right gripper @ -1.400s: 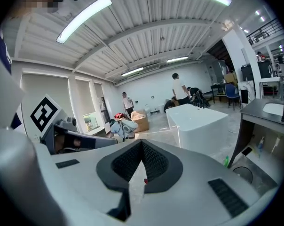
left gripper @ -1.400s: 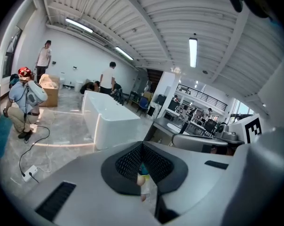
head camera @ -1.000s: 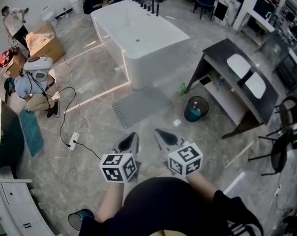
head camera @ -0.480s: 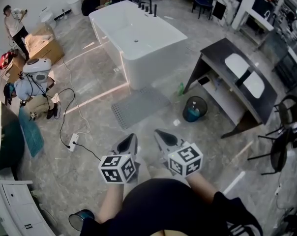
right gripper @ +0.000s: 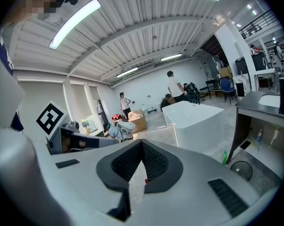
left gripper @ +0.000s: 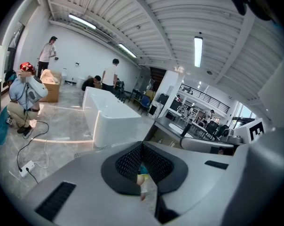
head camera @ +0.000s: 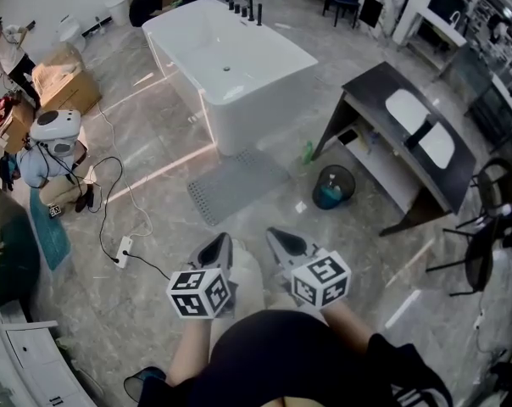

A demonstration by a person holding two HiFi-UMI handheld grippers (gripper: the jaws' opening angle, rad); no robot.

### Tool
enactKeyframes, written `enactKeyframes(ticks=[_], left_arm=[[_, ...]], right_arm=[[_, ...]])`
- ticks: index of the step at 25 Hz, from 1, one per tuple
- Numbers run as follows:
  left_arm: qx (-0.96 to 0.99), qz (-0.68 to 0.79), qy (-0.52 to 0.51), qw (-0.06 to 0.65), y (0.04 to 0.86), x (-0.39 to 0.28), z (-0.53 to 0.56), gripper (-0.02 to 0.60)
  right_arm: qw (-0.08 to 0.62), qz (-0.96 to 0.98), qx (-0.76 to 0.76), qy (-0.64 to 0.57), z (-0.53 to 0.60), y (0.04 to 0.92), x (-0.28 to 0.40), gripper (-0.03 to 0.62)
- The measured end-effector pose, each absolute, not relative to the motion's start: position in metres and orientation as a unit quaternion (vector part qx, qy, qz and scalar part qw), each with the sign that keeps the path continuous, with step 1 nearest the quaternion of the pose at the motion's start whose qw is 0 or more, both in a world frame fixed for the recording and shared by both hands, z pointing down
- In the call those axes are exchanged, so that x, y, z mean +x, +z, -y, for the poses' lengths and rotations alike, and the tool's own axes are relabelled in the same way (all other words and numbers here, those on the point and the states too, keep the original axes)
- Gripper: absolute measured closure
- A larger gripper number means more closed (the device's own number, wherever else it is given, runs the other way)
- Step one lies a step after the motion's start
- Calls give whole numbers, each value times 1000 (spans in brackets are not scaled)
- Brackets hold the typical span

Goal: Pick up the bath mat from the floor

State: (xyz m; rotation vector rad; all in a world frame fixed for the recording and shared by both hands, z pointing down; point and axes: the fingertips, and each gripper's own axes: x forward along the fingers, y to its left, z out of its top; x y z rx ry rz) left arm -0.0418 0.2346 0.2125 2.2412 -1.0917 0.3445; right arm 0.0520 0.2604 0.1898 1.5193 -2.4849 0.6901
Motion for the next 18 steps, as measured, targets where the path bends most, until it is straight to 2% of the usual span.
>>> enactKeyframes(ticks=[18], left_arm=[[840,413,130,326,220,-53,-94,581]], right_arm=[[104,830,498,226,-112,189,46,582]])
